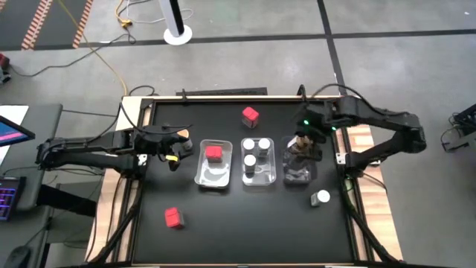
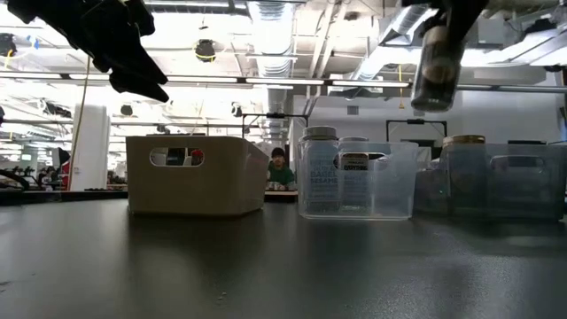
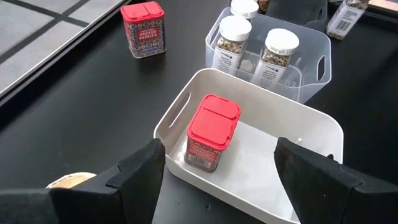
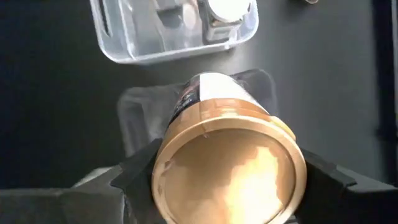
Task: Sort spices by type
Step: Put the bottom brown seasoning bottle into the black bin
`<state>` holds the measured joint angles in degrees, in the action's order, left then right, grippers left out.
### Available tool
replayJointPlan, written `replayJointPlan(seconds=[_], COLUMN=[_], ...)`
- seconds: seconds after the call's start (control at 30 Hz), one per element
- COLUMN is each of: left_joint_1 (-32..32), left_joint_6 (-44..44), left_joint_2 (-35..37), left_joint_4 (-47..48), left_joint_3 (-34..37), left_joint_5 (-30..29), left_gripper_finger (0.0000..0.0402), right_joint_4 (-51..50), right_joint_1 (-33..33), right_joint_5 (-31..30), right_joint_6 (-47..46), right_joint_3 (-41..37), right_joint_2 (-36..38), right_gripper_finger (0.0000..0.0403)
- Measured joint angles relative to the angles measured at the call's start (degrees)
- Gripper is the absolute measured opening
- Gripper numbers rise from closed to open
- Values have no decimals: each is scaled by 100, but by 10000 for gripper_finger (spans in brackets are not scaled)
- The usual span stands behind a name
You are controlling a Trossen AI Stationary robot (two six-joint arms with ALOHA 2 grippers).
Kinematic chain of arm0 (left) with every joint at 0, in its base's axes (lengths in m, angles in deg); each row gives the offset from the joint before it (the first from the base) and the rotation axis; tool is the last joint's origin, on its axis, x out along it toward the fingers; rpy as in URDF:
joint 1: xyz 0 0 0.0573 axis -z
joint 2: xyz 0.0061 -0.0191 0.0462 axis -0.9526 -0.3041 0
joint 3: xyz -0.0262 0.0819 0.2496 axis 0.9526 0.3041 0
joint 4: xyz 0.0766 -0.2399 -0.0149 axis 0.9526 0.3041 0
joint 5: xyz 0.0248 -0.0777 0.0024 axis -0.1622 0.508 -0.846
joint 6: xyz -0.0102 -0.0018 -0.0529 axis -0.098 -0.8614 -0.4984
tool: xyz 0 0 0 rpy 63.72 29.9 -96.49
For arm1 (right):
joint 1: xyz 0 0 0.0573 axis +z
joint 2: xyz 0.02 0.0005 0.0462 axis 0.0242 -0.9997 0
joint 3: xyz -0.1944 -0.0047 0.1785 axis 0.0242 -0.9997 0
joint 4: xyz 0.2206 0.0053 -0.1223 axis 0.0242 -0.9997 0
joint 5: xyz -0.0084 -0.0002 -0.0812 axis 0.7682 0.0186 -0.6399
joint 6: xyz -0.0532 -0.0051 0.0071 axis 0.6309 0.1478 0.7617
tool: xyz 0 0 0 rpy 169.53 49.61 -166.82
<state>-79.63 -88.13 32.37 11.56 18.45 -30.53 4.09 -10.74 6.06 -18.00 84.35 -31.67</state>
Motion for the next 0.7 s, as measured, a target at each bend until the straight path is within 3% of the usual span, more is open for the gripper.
replayJointPlan(seconds=[0.27,0.7], left_joint_1=[0,0], left_joint_6=[-2,72], left_joint_2=[0,0], left_joint_4=[-3,0], left_joint_3=[1,0], left_joint_5=[0,0], left_gripper_finger=[290,290], right_joint_4=[-63,207], right_joint_1=[-455,-862], right_joint_5=[224,531], right_joint_6=[1413,1706], right_joint_3=[0,-2], right_joint_2=[-482,-1036], right_gripper_finger=[301,301])
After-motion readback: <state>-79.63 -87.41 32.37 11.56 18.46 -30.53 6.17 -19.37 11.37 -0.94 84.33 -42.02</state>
